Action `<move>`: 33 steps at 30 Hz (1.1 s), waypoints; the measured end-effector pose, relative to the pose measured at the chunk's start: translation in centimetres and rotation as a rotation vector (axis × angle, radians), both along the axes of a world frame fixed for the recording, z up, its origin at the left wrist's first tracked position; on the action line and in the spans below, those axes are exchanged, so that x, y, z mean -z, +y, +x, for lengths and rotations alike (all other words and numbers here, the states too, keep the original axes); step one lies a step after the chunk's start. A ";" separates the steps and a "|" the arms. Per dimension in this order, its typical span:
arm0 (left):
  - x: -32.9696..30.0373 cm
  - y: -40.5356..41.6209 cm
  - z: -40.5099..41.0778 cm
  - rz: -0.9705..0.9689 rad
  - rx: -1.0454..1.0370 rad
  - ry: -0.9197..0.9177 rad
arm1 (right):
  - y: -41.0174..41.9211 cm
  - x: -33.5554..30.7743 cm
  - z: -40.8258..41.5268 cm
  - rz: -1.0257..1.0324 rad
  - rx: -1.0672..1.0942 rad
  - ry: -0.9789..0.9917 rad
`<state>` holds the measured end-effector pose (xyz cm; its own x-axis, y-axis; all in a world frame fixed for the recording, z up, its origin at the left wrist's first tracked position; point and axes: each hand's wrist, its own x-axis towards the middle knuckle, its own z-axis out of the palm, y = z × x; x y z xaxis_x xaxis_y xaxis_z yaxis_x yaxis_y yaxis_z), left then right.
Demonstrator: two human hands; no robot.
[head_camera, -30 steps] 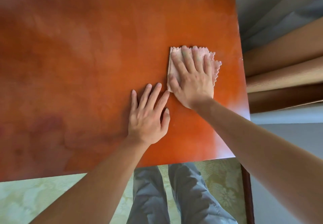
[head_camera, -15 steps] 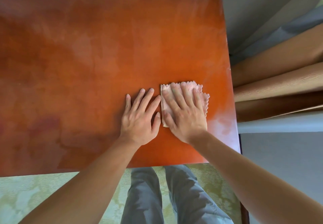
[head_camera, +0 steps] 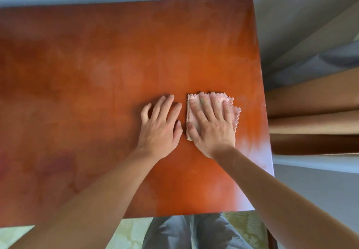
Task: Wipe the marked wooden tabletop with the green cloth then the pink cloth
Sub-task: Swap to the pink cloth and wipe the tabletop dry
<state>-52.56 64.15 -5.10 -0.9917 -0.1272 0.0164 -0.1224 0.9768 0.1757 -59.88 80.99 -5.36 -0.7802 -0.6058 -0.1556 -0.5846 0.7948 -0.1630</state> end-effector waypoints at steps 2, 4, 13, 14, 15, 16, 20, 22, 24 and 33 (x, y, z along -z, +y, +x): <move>-0.1 -1.3 -3.1 0.019 -0.009 -0.021 | -1.0 0.0 -1.6 -0.008 0.022 0.011; -0.1 -2.6 -6.1 0.037 0.004 -0.042 | -2.1 0.0 -3.3 0.000 0.042 0.013; 0.9 -5.6 -11.1 0.078 0.039 0.009 | -7.9 -0.4 -14.4 0.032 0.180 0.014; 1.0 -5.5 -11.1 0.084 0.033 0.027 | -8.5 -0.4 -15.7 0.033 0.188 0.019; 1.1 -5.4 -11.1 0.092 0.024 0.041 | -9.1 -0.4 -16.9 0.036 0.189 0.021; 1.0 -5.4 -11.2 0.100 0.018 0.049 | -9.7 -0.4 -17.8 0.041 0.189 0.020; 1.2 -5.2 -11.2 0.114 0.021 0.062 | -11.6 -0.6 -19.6 0.057 0.225 0.026; 1.3 -5.2 -11.1 0.109 0.015 0.066 | -12.6 -0.8 -19.9 0.042 0.238 0.020; 1.2 -5.1 -11.1 0.101 0.011 0.066 | -13.9 -1.0 -20.3 0.043 0.227 0.004; 1.0 -5.1 -11.1 0.115 0.007 0.072 | -22.1 -0.8 -20.4 0.053 0.009 -0.020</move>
